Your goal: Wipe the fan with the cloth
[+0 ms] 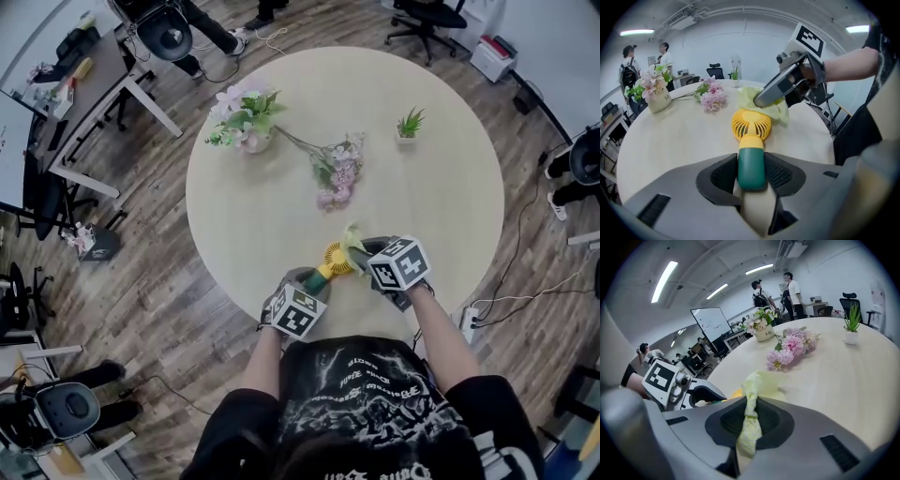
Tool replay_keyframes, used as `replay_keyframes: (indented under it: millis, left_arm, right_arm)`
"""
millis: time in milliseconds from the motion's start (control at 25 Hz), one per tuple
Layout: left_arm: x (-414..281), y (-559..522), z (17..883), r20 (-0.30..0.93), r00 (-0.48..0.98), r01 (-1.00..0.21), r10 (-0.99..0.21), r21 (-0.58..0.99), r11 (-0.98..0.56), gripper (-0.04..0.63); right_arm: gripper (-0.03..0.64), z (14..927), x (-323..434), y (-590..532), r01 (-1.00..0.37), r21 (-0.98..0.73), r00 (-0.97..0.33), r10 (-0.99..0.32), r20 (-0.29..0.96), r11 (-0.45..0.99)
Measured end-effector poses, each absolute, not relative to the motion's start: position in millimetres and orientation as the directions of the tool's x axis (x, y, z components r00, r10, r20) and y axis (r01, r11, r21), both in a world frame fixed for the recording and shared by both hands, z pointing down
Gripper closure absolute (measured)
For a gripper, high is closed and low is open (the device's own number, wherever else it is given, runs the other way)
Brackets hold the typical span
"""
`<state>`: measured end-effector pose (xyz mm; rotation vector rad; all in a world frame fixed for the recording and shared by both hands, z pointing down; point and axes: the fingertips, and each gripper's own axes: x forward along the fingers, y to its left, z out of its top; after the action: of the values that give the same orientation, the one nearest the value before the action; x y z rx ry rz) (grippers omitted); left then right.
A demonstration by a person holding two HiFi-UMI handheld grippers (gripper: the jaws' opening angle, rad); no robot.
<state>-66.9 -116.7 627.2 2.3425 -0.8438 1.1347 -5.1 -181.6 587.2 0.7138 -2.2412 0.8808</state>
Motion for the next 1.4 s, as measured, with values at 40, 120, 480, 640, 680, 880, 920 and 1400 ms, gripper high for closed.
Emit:
replay_keyframes:
  millis: [40,120,480,640,680,880,920,1400]
  left_arm:
    - [-67.0,-117.1,627.0,0.801,0.494,-0.67,-0.338,0.103,-0.735,0.398]
    - [-66.3,-116.5,625.9,0.802,0.501,-0.657,-0.326,0.107,-0.746,0.399]
    - [-65.4,-115.8,626.9,0.815,0.495,-0.614,-0.302,0.081,-0.785,0.399]
    - [-65.5,-115.9,627.2,0.822,0.486,-0.597,-0.297,0.064,-0.8,0.399]
    - [-65.5,-116.2,627.4,0.825,0.482,-0.59,-0.294,0.057,-0.805,0.399]
    - [-64.9,-117.5,627.9,0.836,0.471,-0.569,-0.284,0.041,-0.822,0.397]
    - [-64.7,-117.6,628.2,0.836,0.471,-0.57,-0.282,0.044,-0.821,0.398]
    - [-66.0,-116.1,630.1,0.838,0.468,-0.599,-0.282,0.066,-0.798,0.397]
  right_arm:
    - [0.581,587.7,-6.1,-185.5,-0.664,-0.409,-0.667,-0.249,0.703,0.626]
    - [0.581,587.8,-7.9,-194.5,-0.666,-0.412,-0.666,-0.248,0.703,0.622]
    - [0.583,594.2,-43.9,-213.2,-0.575,-0.441,-0.653,-0.061,0.755,0.689]
    - [0.583,594.1,-51.8,-208.2,-0.518,-0.486,-0.62,0.082,0.78,0.704]
    - [0.583,593.8,-54.1,-206.5,-0.506,-0.497,-0.609,0.116,0.784,0.705]
    - [0.583,593.1,-64.7,-200.4,-0.47,-0.491,-0.542,0.2,0.816,0.734]
    - [0.583,592.4,-66.8,-198.2,-0.465,-0.493,-0.539,0.207,0.817,0.735]
    - [0.584,588.3,-89.4,-149.6,-0.479,-0.591,-0.596,0.254,0.762,0.649]
